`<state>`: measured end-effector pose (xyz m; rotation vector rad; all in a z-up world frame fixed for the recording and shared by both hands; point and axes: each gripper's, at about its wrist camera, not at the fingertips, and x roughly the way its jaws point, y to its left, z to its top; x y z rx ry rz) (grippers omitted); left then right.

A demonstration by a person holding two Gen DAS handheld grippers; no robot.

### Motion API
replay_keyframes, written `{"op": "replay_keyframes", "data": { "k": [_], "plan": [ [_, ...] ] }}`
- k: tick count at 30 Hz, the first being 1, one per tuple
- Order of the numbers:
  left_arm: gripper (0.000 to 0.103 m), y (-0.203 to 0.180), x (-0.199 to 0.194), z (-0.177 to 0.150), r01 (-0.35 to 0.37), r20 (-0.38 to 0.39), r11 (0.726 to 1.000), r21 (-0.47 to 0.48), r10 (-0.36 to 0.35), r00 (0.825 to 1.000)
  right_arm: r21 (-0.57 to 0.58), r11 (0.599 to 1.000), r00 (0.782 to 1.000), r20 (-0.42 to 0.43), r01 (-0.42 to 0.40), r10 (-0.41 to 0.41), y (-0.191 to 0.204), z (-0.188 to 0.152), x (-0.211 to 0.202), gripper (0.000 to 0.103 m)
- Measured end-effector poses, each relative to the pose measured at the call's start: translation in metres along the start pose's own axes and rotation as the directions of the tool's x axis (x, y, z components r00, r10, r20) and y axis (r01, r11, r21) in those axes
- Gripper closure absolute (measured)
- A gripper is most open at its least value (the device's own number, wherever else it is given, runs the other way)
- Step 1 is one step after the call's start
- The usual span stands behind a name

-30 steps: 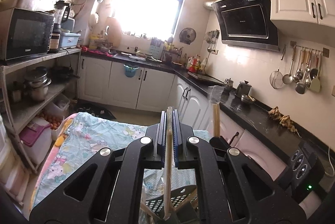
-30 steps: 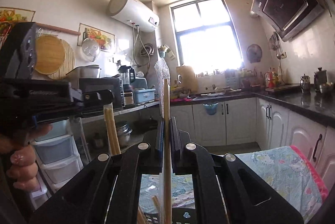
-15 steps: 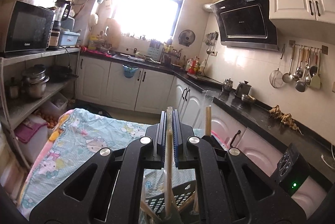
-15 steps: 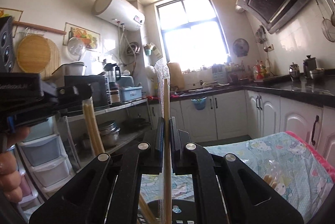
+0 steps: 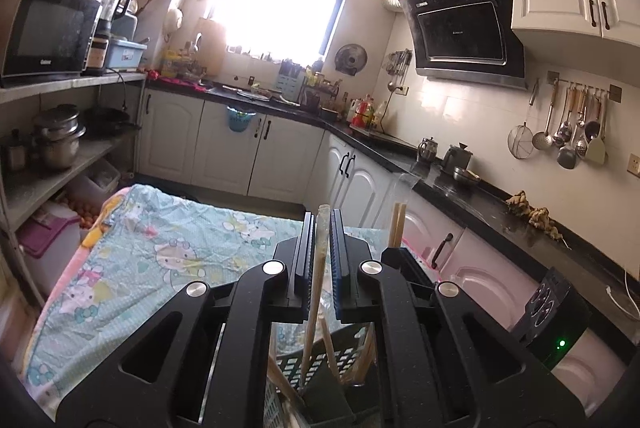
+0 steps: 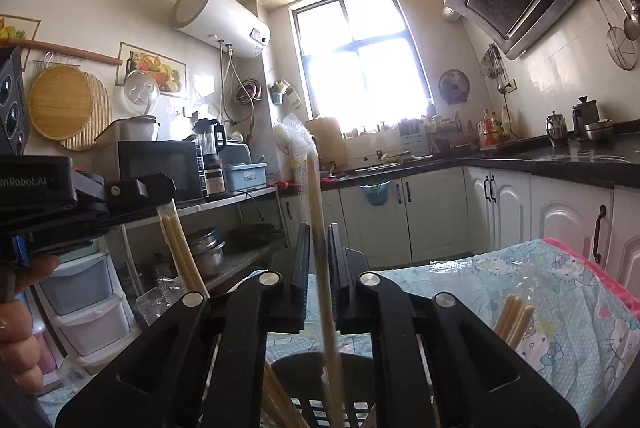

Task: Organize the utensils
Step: 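Open the left tool to release the chopstick while the right tool opens, then withdraw both open tools away from the basket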

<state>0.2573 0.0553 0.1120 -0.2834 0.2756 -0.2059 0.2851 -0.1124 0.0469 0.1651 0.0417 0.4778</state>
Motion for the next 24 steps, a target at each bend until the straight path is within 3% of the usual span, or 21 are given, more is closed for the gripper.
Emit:
{"op": "replay_keyframes", "data": {
  "k": [5,7,11,13,17,24],
  "plan": [
    [0.097,0.001,-0.006,-0.003,0.007,-0.011,1.000,-0.004,-0.007,1.000,0.009,1.000,1.000,-0.013,-0.018,0.018,-0.002,0.004,-0.007,0.089],
    [0.091,0.000,-0.011,-0.002,0.014,-0.013,1.000,-0.005,-0.014,1.000,0.021,0.999,0.999,-0.022,-0.024,0.025,-0.004,0.008,-0.013,0.077],
    [0.077,-0.004,-0.021,0.000,0.021,-0.027,1.000,0.002,-0.020,0.999,0.038,0.998,0.998,-0.054,-0.040,0.042,-0.008,0.020,-0.031,0.066],
    [0.068,-0.007,-0.028,0.000,0.019,-0.038,1.000,0.011,-0.019,0.999,0.044,0.998,0.996,-0.072,-0.043,0.046,-0.009,0.026,-0.041,0.052],
    [0.051,-0.010,-0.047,0.001,0.022,-0.041,1.000,0.014,-0.021,0.999,0.070,0.996,0.991,-0.124,-0.047,0.056,-0.013,0.036,-0.063,0.042],
    [0.015,-0.008,-0.075,-0.007,-0.043,-0.089,0.999,-0.001,0.043,0.995,0.027,1.000,0.983,-0.184,-0.006,0.011,-0.008,0.041,-0.100,0.024]
  ]
}}
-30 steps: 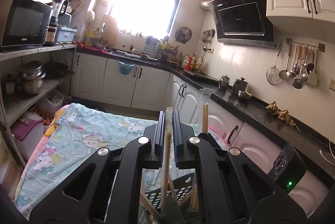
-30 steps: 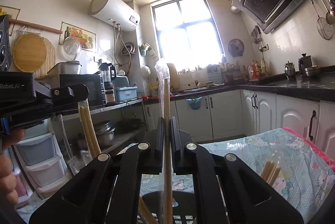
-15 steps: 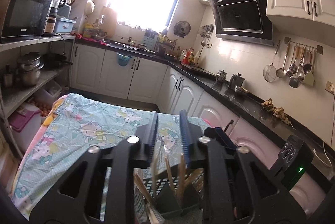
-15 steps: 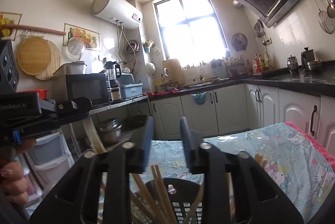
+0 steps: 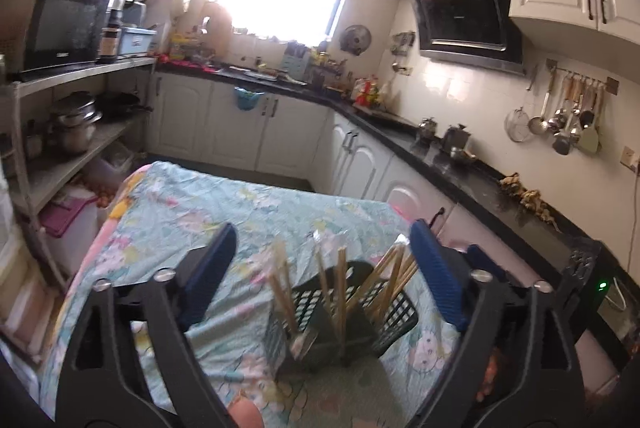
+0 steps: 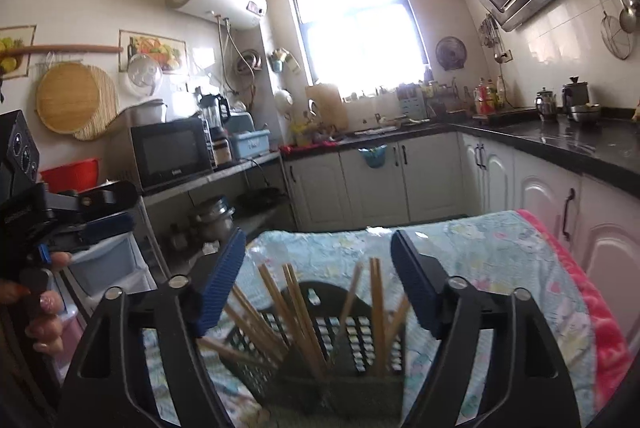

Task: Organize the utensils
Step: 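Withdraw both open tools away from the basket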

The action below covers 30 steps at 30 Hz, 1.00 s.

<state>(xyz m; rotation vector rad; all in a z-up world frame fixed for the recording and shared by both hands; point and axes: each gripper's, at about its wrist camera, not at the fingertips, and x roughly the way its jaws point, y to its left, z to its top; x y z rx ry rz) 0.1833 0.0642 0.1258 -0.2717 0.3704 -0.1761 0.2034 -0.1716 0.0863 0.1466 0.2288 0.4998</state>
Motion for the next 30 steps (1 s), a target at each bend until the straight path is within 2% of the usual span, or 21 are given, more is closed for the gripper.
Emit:
{"op": "replay_keyframes", "data": {
  "k": [2,7,13,19,23,27,30],
  "plan": [
    [0.011,0.002,-0.009,-0.007,-0.010,-0.011,1.000,-0.010,0.010,1.000,-0.011,1.000,1.000,-0.009,0.012,-0.012,0.003,-0.002,-0.011,0.019],
    [0.011,0.003,-0.031,-0.028,-0.044,-0.043,0.999,-0.002,0.044,0.998,-0.030,0.999,0.998,-0.039,0.045,-0.046,0.013,-0.009,-0.036,0.007],
    [0.011,0.008,-0.050,-0.061,-0.088,-0.101,0.996,-0.008,0.087,0.991,-0.061,0.994,0.987,-0.129,0.089,-0.097,0.023,-0.031,-0.055,0.007],
    [0.011,0.009,-0.059,-0.095,-0.139,-0.159,0.990,0.025,0.141,0.977,-0.105,0.982,0.958,-0.225,0.156,-0.176,0.030,-0.061,-0.065,0.007],
    [0.011,0.003,-0.060,-0.117,-0.149,-0.190,0.987,0.054,0.157,0.969,-0.095,0.979,0.946,-0.255,0.181,-0.199,0.032,-0.078,-0.070,0.007],
    [0.011,0.001,-0.062,-0.130,-0.171,-0.185,0.983,0.059,0.179,0.966,-0.112,0.975,0.937,-0.272,0.194,-0.218,0.032,-0.095,-0.074,0.007],
    [0.011,0.000,-0.064,-0.140,-0.179,-0.171,0.982,0.058,0.187,0.967,-0.125,0.973,0.941,-0.256,0.195,-0.222,0.035,-0.104,-0.079,0.007]
  ]
}}
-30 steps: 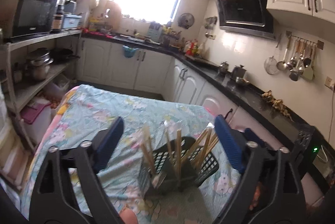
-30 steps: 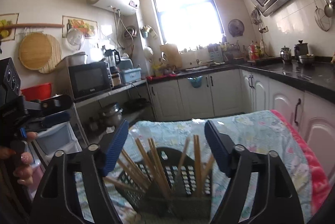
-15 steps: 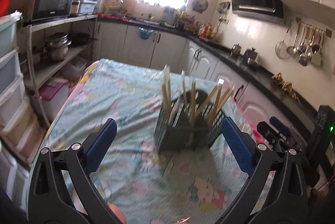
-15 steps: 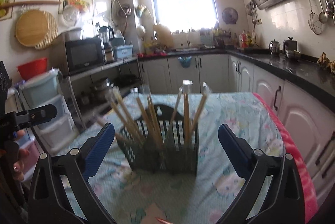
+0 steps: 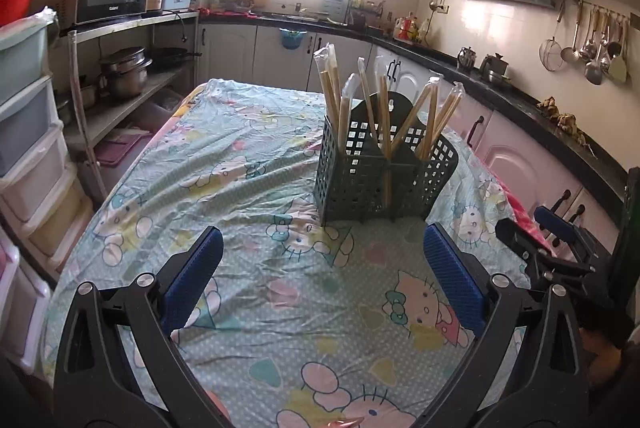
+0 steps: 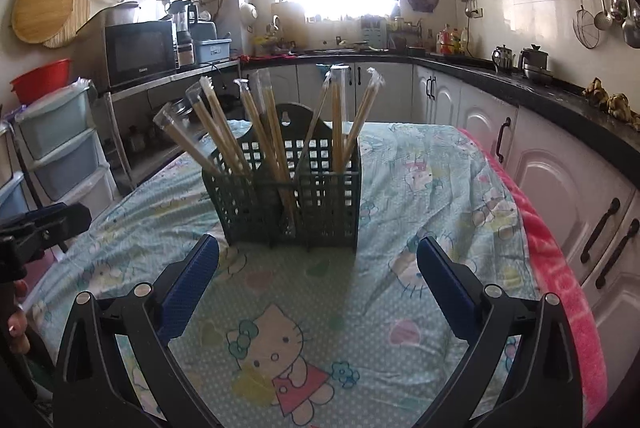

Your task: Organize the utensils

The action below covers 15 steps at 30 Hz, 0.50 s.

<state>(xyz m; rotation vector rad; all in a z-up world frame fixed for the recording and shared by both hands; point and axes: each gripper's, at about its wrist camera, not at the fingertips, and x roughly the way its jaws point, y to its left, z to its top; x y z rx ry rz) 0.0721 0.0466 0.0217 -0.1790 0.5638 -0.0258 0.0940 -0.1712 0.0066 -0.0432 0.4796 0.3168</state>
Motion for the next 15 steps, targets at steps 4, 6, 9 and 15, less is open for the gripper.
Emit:
{"op": "replay_keyframes", "data": {
  "k": [4,6,9,15],
  "plan": [
    [0.011,-0.003,0.000,-0.007,-0.017,0.040,1.000,-0.002,0.018,0.999,-0.019,0.999,0.996,0.081,0.033,-0.031,0.000,-0.012,-0.011,0.007],
    [0.011,-0.004,-0.001,-0.010,-0.016,0.057,1.000,-0.003,0.016,0.998,-0.016,0.999,0.993,0.115,0.031,-0.029,-0.001,-0.015,-0.016,0.006],
    [0.011,-0.007,-0.004,-0.013,0.002,0.091,1.000,-0.002,-0.002,0.996,-0.014,0.999,0.984,0.176,0.032,-0.029,-0.002,-0.019,-0.026,0.006],
    [0.011,-0.014,-0.013,-0.016,0.020,0.155,1.000,0.016,-0.022,0.988,0.036,0.999,0.970,0.241,0.022,-0.030,-0.010,-0.021,-0.037,0.006]
  ]
}}
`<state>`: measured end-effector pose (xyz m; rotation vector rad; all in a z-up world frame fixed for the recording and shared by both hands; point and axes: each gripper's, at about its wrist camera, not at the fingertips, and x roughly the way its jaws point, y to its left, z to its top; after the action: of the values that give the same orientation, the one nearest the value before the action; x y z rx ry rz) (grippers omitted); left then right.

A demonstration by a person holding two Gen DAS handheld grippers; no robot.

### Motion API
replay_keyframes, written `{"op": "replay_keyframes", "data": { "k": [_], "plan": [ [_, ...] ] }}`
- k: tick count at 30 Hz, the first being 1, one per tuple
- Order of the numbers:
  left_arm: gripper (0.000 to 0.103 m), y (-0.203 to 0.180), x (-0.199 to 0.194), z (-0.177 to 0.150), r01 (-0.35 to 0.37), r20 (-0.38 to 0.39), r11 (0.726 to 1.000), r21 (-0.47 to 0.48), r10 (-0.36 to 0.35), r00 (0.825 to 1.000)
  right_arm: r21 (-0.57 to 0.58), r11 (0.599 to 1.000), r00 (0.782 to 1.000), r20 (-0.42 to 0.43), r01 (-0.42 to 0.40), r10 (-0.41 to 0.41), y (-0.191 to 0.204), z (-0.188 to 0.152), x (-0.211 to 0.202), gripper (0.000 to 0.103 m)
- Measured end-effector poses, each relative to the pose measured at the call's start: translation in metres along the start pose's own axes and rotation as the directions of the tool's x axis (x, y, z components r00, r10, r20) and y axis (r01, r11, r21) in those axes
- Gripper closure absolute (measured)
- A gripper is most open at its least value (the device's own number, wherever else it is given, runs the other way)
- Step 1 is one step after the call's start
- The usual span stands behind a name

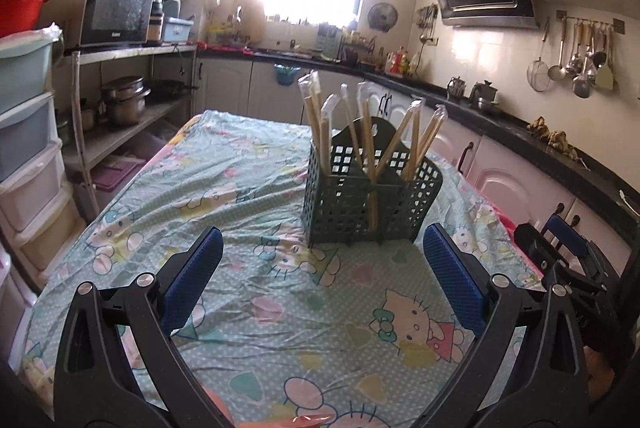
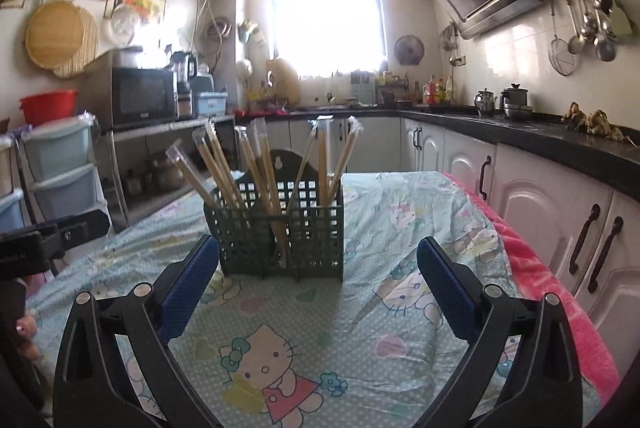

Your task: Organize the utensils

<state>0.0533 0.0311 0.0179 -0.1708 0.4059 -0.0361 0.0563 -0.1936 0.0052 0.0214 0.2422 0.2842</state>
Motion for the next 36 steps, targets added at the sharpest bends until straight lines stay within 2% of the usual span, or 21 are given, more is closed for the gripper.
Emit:
{"op": "replay_keyframes", "data": {
  "k": [4,10,36],
  "plan": [
    [0.011,-0.002,-0.003,0.000,0.000,0.028,1.000,-0.004,0.000,1.000,-0.005,1.000,0.999,0.050,0.006,-0.006,-0.001,0.000,-0.008,0.006],
    [0.011,-0.004,-0.007,0.000,0.001,0.055,1.000,0.003,-0.002,0.998,-0.013,1.000,0.997,0.081,-0.005,0.006,0.002,-0.002,-0.014,0.006],
    [0.011,-0.006,-0.010,0.000,-0.010,0.073,1.000,0.011,0.010,0.997,-0.025,1.000,0.998,0.060,-0.018,0.020,0.011,-0.008,-0.012,0.006]
  ]
}}
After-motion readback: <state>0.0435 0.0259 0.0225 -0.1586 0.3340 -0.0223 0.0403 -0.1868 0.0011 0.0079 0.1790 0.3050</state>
